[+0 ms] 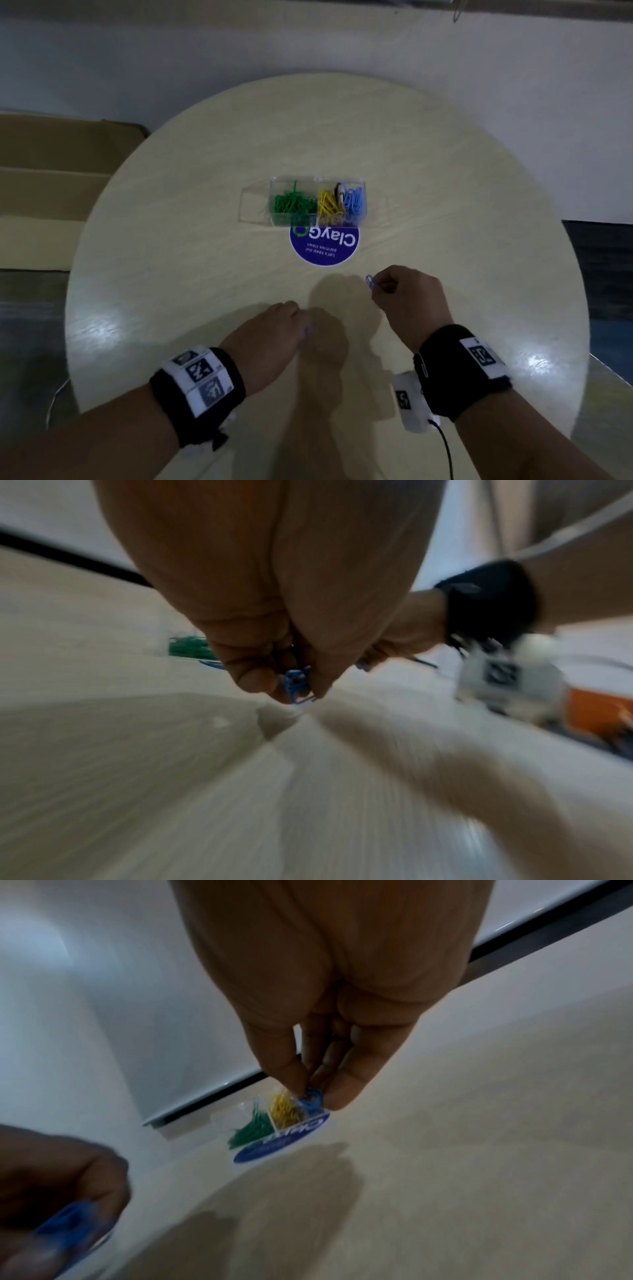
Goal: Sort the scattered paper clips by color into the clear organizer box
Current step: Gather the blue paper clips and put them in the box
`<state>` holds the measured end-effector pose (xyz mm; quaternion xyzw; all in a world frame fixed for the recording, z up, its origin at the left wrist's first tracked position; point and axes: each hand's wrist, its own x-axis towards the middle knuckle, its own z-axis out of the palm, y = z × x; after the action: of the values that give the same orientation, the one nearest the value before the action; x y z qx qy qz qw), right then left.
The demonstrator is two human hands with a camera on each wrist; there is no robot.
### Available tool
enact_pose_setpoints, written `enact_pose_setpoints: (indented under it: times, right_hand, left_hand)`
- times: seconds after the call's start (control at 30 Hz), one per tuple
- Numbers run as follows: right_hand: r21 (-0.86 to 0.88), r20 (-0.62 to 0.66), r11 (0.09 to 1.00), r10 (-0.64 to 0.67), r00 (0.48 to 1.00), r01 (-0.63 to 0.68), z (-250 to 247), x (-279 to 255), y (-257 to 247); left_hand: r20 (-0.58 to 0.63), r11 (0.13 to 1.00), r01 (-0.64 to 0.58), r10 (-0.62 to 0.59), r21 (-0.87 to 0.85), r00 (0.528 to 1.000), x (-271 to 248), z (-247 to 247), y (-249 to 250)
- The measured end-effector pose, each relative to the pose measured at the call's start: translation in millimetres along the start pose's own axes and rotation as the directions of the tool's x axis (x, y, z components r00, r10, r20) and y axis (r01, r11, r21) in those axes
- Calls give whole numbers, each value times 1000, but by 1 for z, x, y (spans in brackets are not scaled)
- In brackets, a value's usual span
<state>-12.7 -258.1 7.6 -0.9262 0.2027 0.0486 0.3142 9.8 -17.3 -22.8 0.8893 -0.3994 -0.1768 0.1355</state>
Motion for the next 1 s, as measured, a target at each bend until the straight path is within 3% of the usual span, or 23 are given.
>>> enact_pose_setpoints:
  times: [0.1,0.2,0.37,0.47,0.53,0.6,0.7,0.83,1.0]
  right_hand:
    - [65,-68,998,-7,998,12,-17,15,-2]
    - [116,-102,993,0,995,12,-29,32,-4]
    - [135,-133,991,-4,991,22,-38,54,-6]
    - [146,-140,989,0,990,20,-38,61,-4]
    - [155,-133,988,6,991,15,-35,63,-2]
    - [169,-123,986,6,992,15,-33,66,-1]
    - [187,-102,982,4,995,15,-30,75,-7]
    - [259,-126,965,1,992,32,-29,99,-27]
    - [212,-118,974,-61,991,85,-19,126,-47]
  left_hand:
    - [-157,963,121,-162,-242,974,46,-37,4]
    - [-320,909,196,-322,-369,891,94,-75,10]
    - [-389,852,251,-447,-459,806,162,-99,14]
    - [-350,847,299,-468,-440,811,185,-92,15]
    - [-311,850,321,-466,-418,828,190,-87,16]
    - [-344,851,316,-471,-419,812,187,-87,15]
    - [-424,796,275,-539,-539,727,169,-94,6]
    - [-427,688,246,-649,-683,629,141,-99,-21]
    - [-437,685,305,-682,-662,586,113,-92,-50]
